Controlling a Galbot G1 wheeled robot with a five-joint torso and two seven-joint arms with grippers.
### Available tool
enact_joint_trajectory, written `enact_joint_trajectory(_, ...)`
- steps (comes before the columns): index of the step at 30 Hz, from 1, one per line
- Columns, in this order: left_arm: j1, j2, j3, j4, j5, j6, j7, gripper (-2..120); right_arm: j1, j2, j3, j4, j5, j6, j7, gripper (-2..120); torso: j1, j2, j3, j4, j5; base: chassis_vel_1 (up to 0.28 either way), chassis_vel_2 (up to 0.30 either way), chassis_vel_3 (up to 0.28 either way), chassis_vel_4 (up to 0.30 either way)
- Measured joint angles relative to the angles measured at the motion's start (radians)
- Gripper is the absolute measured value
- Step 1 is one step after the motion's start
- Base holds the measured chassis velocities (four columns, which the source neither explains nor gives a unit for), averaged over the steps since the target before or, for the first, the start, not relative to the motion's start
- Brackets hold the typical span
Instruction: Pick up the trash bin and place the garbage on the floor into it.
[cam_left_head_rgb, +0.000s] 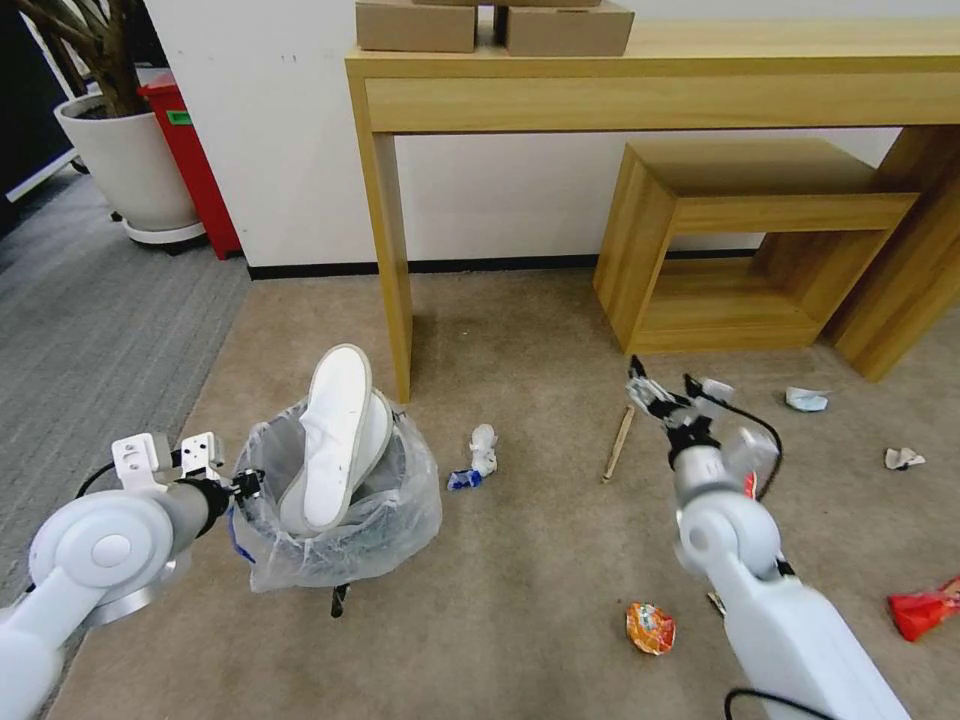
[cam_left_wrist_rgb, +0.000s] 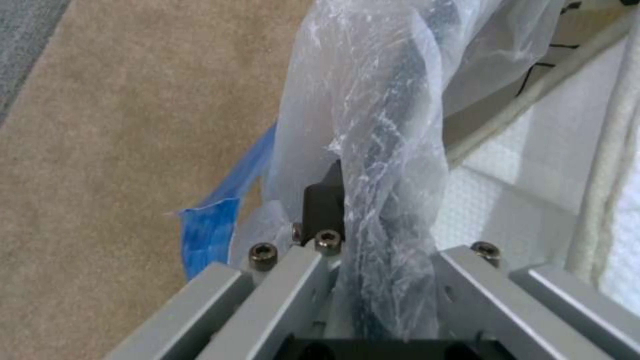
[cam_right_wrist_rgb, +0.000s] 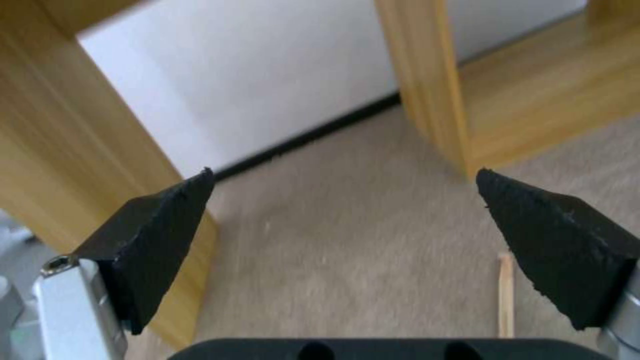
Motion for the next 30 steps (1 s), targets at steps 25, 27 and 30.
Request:
enact_joint_trajectory(25, -0.028, 0.003, 0.021, 0.064, 0.009, -0.002, -0.001, 0, 0.541, 0.233, -0.328, -0.464, 0.371, -0.434, 0.322, 100, 0.000, 0.000, 0.000, 0.0000, -0.0001, 0.000, 0.000, 0.000, 0.000)
enact_joint_trajectory(27, -0.029, 0.003, 0.022, 0.065, 0.009, -0.003, -0.001, 0, 0.558, 0.242, -0.334, -0.484, 0.372, -0.435, 0.319, 100, 0.000, 0.000, 0.000, 0.0000, -0.0001, 0.000, 0.000, 0.000, 0.000)
enact_joint_trajectory(30, -0.033, 0.003, 0.026, 0.067, 0.009, -0.003, -0.001, 0, 0.591, 0.261, -0.344, -0.530, 0.361, -0.434, 0.316, 100, 0.000, 0.000, 0.000, 0.0001, -0.0002, 0.000, 0.000, 0.000, 0.000)
